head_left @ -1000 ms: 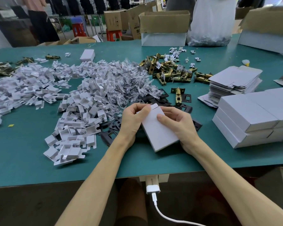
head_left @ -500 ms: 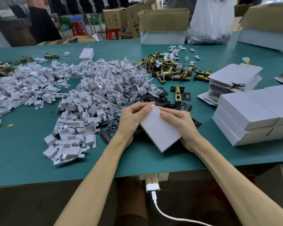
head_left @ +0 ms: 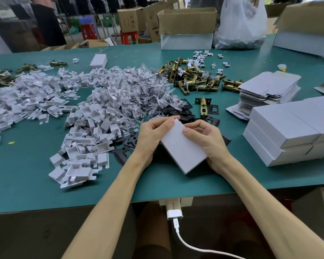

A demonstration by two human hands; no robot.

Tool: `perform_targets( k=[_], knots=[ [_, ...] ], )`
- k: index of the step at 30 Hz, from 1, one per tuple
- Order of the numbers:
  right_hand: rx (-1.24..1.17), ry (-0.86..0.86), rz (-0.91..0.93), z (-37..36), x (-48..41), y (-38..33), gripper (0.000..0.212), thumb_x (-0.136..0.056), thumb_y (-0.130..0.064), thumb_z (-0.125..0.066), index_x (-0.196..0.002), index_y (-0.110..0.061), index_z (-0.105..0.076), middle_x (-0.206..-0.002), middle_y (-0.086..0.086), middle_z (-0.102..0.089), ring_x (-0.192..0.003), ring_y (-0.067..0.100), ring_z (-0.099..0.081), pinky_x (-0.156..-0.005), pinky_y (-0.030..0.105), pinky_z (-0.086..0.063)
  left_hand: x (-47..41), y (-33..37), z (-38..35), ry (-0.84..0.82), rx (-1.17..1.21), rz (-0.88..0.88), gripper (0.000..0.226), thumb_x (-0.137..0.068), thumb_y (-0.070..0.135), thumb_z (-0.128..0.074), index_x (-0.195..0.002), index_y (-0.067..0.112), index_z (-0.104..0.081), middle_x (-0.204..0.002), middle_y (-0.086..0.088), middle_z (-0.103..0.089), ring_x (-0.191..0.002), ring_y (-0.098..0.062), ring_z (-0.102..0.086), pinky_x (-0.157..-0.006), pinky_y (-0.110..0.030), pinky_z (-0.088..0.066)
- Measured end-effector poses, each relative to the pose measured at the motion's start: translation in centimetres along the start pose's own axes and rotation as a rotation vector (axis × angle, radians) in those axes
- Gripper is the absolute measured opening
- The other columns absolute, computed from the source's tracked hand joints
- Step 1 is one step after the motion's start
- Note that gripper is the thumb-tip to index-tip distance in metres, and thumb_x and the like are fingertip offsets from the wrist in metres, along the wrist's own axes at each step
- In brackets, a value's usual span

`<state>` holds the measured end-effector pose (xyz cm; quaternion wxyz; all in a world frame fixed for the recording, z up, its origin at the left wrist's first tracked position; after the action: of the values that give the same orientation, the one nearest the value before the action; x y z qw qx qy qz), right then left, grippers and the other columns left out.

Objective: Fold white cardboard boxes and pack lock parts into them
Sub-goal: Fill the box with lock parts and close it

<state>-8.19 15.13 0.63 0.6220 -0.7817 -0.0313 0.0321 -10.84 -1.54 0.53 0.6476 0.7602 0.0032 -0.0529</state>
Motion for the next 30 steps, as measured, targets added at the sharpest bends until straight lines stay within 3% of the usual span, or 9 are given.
perform_targets(
  k=[5,12,16,19,26,30],
  knots=[
    [0.028,0.032,0.015,0.3,-0.1,0.0,0.014,-0.09,-0.013,-0.075,-0.098,-0.006,-0.065,-0.089,0.012,-0.076,-0.072,0.022,-0.071,-0.058,0.029,-0.057,0.2,0.2,-0.6,-0.056,-0.059,-0.022,0.023,-0.103,0.019,-0.064,-0.116,0.007,-0.078,-0.119,-0.005,-0.077,-0.096,-0.021,-0.063,-0.09,-0.045,-0.046],
    [0.029,0.078,0.024,0.9,-0.2,0.3,0.014,-0.091,-0.016,-0.076,-0.099,-0.01,-0.066,-0.095,0.015,-0.075,-0.078,0.024,-0.072,-0.064,0.035,-0.058,0.8,0.8,-1.7,-0.183,-0.112,-0.043,0.034,-0.099,0.017,-0.068,-0.132,0.016,-0.072,-0.12,-0.007,-0.075,-0.096,-0.019,-0.064,-0.09,-0.039,-0.051],
    [0.019,0.085,0.011,0.9,-0.2,0.3,0.015,-0.09,-0.017,-0.077,-0.1,-0.011,-0.067,-0.09,0.006,-0.076,-0.078,0.022,-0.073,-0.063,0.033,-0.059,0.9,1.0,-1.7,-0.183,-0.119,-0.045,0.034,-0.098,0.015,-0.069,-0.132,0.016,-0.072,-0.124,-0.013,-0.074,-0.096,-0.018,-0.065,-0.089,-0.038,-0.052],
    [0.027,0.099,0.008,1.0,-0.2,0.4,0.016,-0.09,-0.018,-0.077,-0.101,-0.012,-0.067,-0.096,0.009,-0.075,-0.081,0.024,-0.073,-0.065,0.035,-0.06,0.9,1.0,-1.7,-0.177,-0.114,-0.04,0.031,-0.099,0.014,-0.068,-0.13,0.015,-0.073,-0.122,-0.012,-0.075,-0.094,-0.017,-0.065,-0.086,-0.035,-0.052],
    [0.02,0.096,0.007,0.9,-0.2,0.3,0.025,-0.09,-0.017,-0.076,-0.111,-0.008,-0.067,-0.102,0.012,-0.075,-0.083,0.024,-0.073,-0.067,0.035,-0.06,0.8,0.9,-1.5,-0.125,-0.101,-0.046,0.023,-0.1,0.017,-0.068,-0.12,0.022,-0.078,-0.113,0.001,-0.079,-0.091,-0.011,-0.067,-0.081,-0.025,-0.054],
    [0.023,0.087,0.012,0.9,-0.2,0.4,0.019,-0.09,-0.018,-0.076,-0.105,-0.011,-0.066,-0.099,0.011,-0.075,-0.083,0.024,-0.073,-0.067,0.037,-0.06,1.0,0.9,-1.7,-0.155,-0.111,-0.038,0.024,-0.1,0.017,-0.068,-0.123,0.016,-0.077,-0.112,-0.013,-0.077,-0.088,-0.014,-0.065,-0.077,-0.024,-0.053]
  ],
)
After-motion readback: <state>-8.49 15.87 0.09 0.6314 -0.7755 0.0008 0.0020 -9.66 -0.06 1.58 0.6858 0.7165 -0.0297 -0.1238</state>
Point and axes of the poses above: each hand's wrist, its own x-axis away from the middle knuckle, its own z-axis out of the back of the hand, y = z × x, the point moved 8 cm from there along -x, towards the middle knuckle
